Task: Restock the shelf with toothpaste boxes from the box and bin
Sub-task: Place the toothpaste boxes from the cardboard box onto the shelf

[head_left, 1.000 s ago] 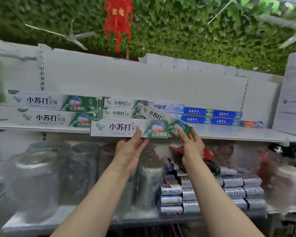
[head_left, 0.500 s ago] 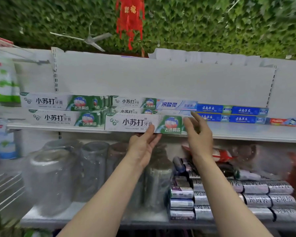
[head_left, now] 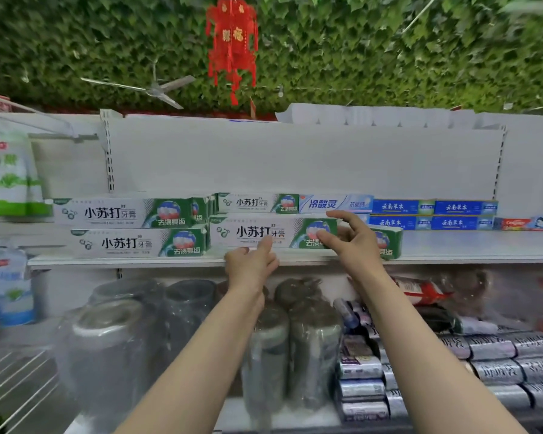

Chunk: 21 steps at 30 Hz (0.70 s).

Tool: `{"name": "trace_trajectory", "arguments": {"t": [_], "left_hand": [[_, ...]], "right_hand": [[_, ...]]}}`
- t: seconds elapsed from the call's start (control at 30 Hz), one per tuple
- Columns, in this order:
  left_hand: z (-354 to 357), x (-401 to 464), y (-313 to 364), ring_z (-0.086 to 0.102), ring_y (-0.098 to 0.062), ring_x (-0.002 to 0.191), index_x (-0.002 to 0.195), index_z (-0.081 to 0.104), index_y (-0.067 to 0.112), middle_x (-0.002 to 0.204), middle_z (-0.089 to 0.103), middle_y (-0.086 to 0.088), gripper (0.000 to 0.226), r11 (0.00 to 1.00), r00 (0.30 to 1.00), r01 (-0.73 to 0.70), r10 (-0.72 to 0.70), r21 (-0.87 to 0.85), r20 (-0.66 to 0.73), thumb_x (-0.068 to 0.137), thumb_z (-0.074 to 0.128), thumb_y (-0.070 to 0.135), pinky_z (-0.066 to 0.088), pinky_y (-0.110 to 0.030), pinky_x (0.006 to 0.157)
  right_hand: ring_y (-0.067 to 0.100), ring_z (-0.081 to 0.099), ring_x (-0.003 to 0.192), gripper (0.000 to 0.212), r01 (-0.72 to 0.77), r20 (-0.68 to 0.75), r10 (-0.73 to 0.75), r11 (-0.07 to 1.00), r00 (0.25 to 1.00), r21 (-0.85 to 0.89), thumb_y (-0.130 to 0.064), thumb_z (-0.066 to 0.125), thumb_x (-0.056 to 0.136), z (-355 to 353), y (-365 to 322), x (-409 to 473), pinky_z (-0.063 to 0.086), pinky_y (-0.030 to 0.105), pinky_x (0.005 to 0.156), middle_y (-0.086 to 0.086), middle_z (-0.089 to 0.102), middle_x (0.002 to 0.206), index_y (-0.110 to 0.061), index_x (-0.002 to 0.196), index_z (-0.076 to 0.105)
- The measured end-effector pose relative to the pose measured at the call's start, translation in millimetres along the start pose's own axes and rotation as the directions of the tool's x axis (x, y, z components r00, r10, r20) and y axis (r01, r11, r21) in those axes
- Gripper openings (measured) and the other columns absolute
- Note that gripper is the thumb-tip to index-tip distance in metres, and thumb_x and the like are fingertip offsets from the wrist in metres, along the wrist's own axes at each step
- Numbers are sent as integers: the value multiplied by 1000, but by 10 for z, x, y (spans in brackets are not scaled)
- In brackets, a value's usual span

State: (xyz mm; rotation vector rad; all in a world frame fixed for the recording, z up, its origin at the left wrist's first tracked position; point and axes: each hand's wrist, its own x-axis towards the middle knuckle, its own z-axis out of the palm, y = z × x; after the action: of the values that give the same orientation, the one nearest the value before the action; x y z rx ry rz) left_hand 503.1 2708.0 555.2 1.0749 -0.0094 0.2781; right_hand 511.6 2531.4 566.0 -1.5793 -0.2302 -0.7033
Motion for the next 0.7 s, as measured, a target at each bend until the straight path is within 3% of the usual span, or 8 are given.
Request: {"name": "trace_trajectory", "arguments": {"t": [0.07, 0.13, 0.23, 0.33, 0.4, 0.47, 0.57, 0.7], "left_hand": [[-159, 32, 27, 68, -20, 84, 118, 43, 8, 106, 60, -9, 44, 987, 985, -76, 97, 144, -142, 91, 73, 26, 59, -36, 84], [-283, 30, 29, 62, -23, 99, 117, 39, 15, 111, 51, -3, 45, 909, 950, -190, 265, 372, -163, 91, 71, 34, 51, -38, 90], [-406, 104, -44, 43, -20, 119, 117, 47, 16, 122, 45, -1, 36, 658, 864, -387, 504, 647, 4, 95, 62, 41, 37, -34, 100], [-479, 199, -126, 38, -19, 121, 119, 55, 18, 125, 47, -1, 35, 397, 764, -481, 628, 781, 152, 97, 51, 45, 30, -33, 103], [-472, 223, -160, 40, -18, 119, 120, 59, 20, 124, 51, 0, 42, 319, 744, -491, 638, 810, 200, 97, 41, 50, 31, -34, 103], [-433, 233, -196, 42, -18, 119, 122, 61, 20, 125, 53, 0, 53, 254, 739, -492, 628, 833, 245, 98, 29, 55, 33, -36, 105], [-376, 289, -222, 44, -19, 124, 126, 61, 20, 131, 55, -2, 64, 154, 747, -461, 598, 874, 289, 98, 19, 57, 27, -41, 115], [-290, 374, -196, 41, -21, 137, 138, 54, 20, 145, 51, -2, 59, 128, 810, -408, 507, 904, 294, 103, 21, 54, 4, -44, 124]], "right_hand": [[26, 68, 108, 42, -12, 16, 12, 1000, 1000, -10, -21, 86, 79, 103, 82, 61, 57, 29, 87, 13, 70, 116, -38, 113, 68], [26, 68, 108, 41, 3, 5, -2, 997, 1000, -74, -20, 83, 82, 189, 190, 105, 57, 36, 93, 11, 71, 113, -40, 114, 67], [20, 61, 120, 50, 11, -29, -23, 940, 999, -341, -33, 79, 85, 266, 259, 129, 49, 43, 104, 2, 67, 127, -36, 131, 61], [19, 49, 128, 57, 53, -150, -143, 873, 978, -484, -40, 71, 90, 318, 244, 23, 42, 46, 107, -2, 62, 132, -32, 143, 51], [14, 44, 121, 47, 127, -250, -267, 877, 931, -464, -41, 60, 96, 379, 232, -125, 37, 42, 105, -10, 63, 116, -34, 141, 50], [11, 41, 119, 48, 172, -216, -286, 886, 934, -430, -50, 46, 97, 462, 267, -232, 30, 38, 104, -15, 67, 108, -37, 143, 45], [15, 39, 127, 60, 134, -115, -213, 870, 970, -474, -54, 31, 96, 554, 356, -225, 24, 41, 110, -9, 63, 127, -35, 152, 34], [17, 34, 136, 55, 70, -57, -119, 841, 991, -537, -48, 28, 104, 592, 384, -134, 20, 43, 113, 3, 49, 146, -32, 157, 26]]}}
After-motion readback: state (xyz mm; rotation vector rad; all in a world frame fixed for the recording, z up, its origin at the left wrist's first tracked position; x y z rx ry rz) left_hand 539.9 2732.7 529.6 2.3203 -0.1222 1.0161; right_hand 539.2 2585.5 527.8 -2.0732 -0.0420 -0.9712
